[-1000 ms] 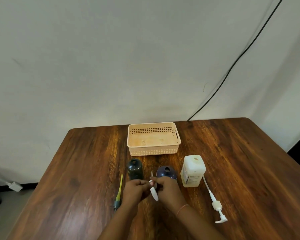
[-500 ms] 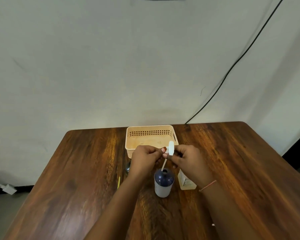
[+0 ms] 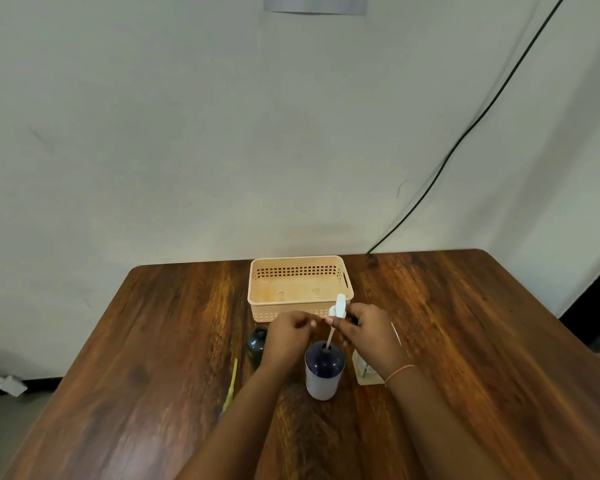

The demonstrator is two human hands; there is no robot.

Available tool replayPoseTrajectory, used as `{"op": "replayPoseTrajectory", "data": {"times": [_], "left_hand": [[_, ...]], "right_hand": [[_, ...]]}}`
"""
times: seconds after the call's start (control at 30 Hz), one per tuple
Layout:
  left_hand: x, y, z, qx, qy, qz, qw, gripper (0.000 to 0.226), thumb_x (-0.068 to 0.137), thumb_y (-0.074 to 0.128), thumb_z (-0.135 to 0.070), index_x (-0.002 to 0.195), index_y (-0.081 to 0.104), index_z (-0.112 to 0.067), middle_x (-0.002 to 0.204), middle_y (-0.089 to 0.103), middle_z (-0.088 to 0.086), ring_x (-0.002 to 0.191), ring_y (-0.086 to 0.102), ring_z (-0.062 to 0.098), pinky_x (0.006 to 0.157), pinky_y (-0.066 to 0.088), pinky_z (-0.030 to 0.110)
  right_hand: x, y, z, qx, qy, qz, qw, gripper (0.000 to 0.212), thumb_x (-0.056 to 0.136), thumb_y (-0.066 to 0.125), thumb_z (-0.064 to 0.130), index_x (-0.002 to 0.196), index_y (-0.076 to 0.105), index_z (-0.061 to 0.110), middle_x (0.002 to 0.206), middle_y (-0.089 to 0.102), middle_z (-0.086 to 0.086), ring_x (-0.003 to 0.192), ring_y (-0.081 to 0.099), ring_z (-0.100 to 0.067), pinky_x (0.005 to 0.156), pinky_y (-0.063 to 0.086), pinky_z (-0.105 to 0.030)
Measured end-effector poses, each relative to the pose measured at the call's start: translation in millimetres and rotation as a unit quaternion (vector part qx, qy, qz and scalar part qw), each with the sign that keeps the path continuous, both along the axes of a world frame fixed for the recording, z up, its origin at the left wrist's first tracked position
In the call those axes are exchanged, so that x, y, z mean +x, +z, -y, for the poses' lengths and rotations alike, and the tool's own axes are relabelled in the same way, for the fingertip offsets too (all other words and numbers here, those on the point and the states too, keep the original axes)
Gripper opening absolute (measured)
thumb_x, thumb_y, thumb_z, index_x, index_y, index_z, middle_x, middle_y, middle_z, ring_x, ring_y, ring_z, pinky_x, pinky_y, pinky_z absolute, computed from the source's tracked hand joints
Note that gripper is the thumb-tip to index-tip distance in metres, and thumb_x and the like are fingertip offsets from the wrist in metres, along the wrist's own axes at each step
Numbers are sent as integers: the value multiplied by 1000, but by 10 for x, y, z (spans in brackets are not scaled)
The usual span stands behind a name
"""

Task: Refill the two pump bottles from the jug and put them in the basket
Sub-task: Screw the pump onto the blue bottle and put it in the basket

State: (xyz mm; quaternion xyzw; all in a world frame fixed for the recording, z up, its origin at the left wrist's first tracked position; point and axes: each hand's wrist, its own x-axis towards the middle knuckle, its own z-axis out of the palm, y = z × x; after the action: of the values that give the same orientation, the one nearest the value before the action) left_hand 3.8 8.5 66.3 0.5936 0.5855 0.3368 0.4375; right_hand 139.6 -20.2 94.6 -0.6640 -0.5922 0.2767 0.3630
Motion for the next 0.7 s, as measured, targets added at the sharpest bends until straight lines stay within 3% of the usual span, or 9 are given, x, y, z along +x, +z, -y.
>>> {"op": "replayPoseTrajectory", "data": {"times": [0.1, 0.2, 0.27, 0.33, 0.47, 0.7], "left_hand": [[-50, -355, 5, -6, -32, -45, 998, 36, 86, 61, -8, 122, 62, -14, 123, 64, 2, 116, 59, 17, 97, 50, 30], [-65, -621, 53, -8, -81, -106, 991, 65, 81, 68, -9, 141, 42, -13, 146, 44, 2, 136, 39, 18, 112, 38, 32], [-49, -721, 64, -5, -96, -116, 989, 73, 80, 70, -11, 144, 36, -14, 151, 37, 2, 142, 30, 17, 115, 33, 36], [-29, -777, 68, -1, -99, -126, 987, 75, 80, 71, -15, 145, 34, -14, 152, 35, 2, 144, 26, 17, 116, 31, 37], [-9, -825, 79, 12, -104, -144, 984, 69, 83, 68, -17, 144, 36, -15, 149, 40, 1, 142, 30, 17, 115, 32, 32], [17, -908, 59, 21, -97, -141, 985, 60, 85, 66, -18, 140, 42, -16, 140, 52, -1, 132, 46, 15, 109, 36, 24]], "right_hand": [[-2, -118, -34, -20, 2, -10, 1000, 31, 86, 62, 25, 111, 63, 7, 73, 62, 0, 55, 55, -6, 50, 41, -13], [-9, -222, -72, -37, 10, 8, 999, 30, 87, 61, 25, 111, 62, 7, 86, 68, -10, 62, 56, -7, 56, 43, -15], [-23, -286, -102, -43, 19, 18, 999, 28, 87, 60, 24, 109, 62, 7, 96, 69, -12, 74, 61, -14, 64, 49, -20], [-46, -351, -123, -53, 25, 27, 998, 25, 87, 59, 23, 107, 63, 7, 102, 69, -13, 89, 64, -21, 75, 50, -28], [-73, -483, -139, -70, 25, 51, 996, 23, 89, 56, 22, 107, 63, 9, 107, 67, -12, 97, 61, -24, 86, 49, -31], [-2, -646, -139, -69, 45, 77, 994, 20, 90, 54, 20, 101, 63, 6, 105, 64, -15, 91, 56, -20, 77, 42, -23]]}}
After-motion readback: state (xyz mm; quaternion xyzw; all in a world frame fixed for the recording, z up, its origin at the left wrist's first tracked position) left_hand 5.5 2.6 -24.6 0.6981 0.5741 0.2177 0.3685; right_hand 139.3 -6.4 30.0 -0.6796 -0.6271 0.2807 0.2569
